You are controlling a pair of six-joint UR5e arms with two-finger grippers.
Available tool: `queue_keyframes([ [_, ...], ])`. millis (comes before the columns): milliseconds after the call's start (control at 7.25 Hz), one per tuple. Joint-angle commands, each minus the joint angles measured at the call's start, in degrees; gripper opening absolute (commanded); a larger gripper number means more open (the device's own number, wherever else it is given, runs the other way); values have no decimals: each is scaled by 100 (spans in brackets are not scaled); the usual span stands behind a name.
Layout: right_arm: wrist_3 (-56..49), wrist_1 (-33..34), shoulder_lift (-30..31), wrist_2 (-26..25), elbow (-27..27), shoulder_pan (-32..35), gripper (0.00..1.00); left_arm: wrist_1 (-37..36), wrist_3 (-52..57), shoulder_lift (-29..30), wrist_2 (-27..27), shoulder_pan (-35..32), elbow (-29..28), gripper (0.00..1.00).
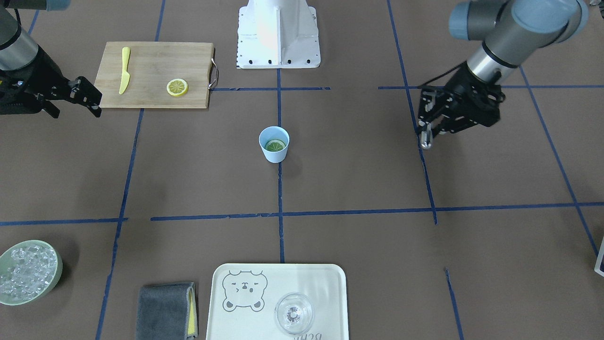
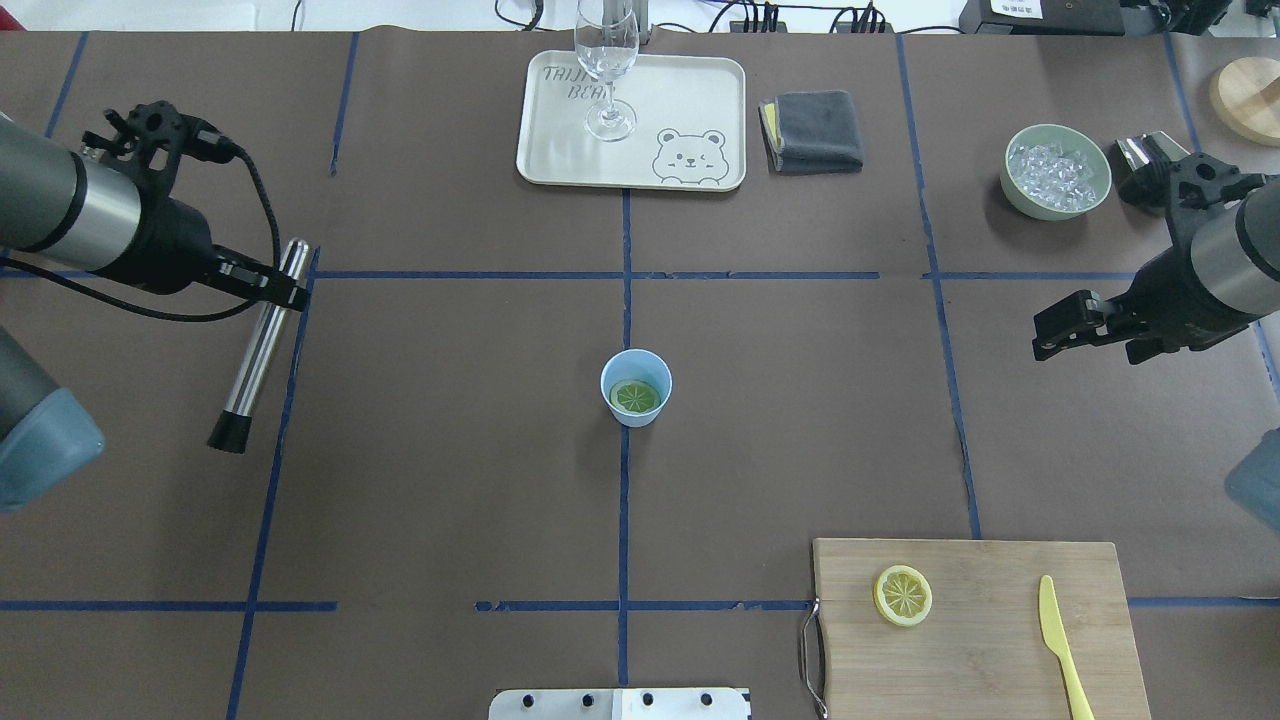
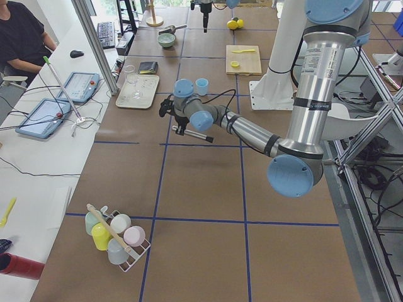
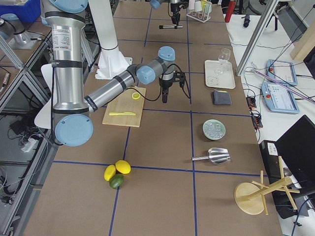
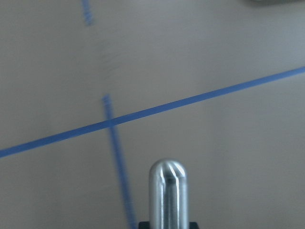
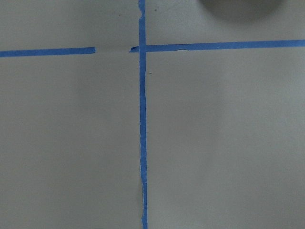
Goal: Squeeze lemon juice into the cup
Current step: 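Lift the steel muddler with the left gripper and carry it over the cup, then press the muddler down into the cup onto the lemon slice with the left gripper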
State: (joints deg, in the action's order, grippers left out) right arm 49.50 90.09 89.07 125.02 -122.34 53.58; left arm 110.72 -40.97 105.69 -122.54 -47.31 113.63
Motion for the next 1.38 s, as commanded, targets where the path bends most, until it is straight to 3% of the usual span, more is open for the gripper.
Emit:
queue_keyframes([
  [0,-1,0,-3,101,-9,12,100,176,1,1230,860,1071,-24,0],
  [138,-1,0,5,171,-9,64,100,935,19,1374,1333,1223,-130,0],
  [276,-1,0,5,233,-9,91,100,2370,1,1393,2252,1494,-383,0],
  [414,-1,0,5,303,-9,108,100,3741,19,1384,3514,1854,-821,0],
  [552,-1,0,5,347,-9,126,100,4564,106,1393,4675,2258,-1138,0],
  [828,-1,0,49,348,-18,135,100,4731,256,1559,6315,2805,-1264,0],
  [1241,25,0,58,348,-26,135,100,4739,370,1779,6988,2991,-1921,0],
])
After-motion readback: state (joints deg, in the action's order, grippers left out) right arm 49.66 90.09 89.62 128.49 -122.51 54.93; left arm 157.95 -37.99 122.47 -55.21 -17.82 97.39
